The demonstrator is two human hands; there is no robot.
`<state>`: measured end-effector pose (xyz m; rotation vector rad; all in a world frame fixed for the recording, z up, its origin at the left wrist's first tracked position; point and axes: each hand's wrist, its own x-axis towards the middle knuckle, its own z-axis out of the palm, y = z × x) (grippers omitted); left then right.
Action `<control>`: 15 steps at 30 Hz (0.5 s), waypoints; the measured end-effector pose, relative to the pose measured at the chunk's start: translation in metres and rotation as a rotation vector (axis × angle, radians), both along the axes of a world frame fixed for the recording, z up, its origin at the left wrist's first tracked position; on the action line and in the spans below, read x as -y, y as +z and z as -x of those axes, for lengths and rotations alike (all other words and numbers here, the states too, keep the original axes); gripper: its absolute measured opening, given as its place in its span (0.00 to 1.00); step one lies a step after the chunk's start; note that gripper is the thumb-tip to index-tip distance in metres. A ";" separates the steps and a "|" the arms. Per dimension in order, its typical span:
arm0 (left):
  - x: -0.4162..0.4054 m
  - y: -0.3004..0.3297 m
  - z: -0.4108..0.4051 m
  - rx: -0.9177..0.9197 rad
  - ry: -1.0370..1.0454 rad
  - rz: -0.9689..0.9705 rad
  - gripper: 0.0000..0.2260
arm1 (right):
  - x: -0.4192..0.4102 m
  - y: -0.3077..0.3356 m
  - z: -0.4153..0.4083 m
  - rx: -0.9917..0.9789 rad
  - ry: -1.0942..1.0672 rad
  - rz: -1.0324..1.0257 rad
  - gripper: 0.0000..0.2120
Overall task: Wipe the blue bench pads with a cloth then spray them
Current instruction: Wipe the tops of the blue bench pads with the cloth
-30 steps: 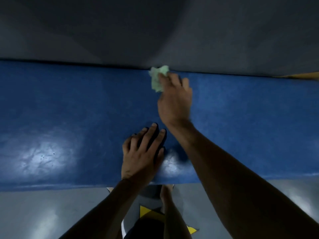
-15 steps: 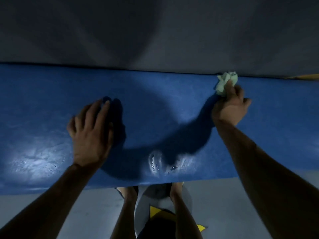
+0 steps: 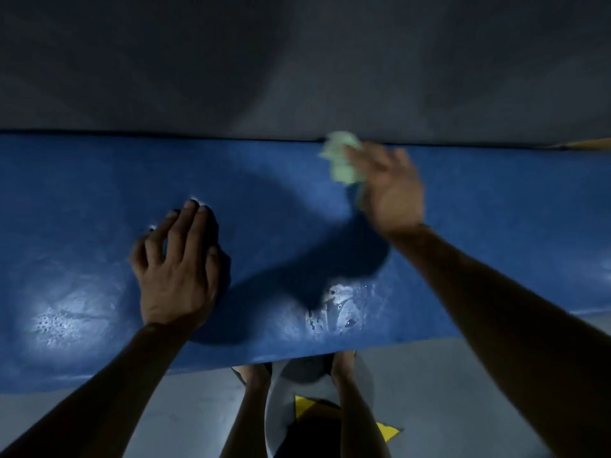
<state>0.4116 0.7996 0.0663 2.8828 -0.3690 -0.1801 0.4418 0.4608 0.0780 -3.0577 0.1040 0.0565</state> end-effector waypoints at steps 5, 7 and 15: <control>-0.001 -0.005 0.000 0.006 0.015 -0.011 0.27 | 0.038 0.008 0.024 0.041 -0.451 0.033 0.28; -0.001 -0.006 0.000 -0.004 0.017 -0.017 0.27 | -0.015 0.001 0.004 0.066 -0.579 -0.070 0.24; -0.003 -0.009 -0.001 0.018 0.012 -0.020 0.26 | -0.185 0.009 -0.040 -0.017 0.090 -0.260 0.29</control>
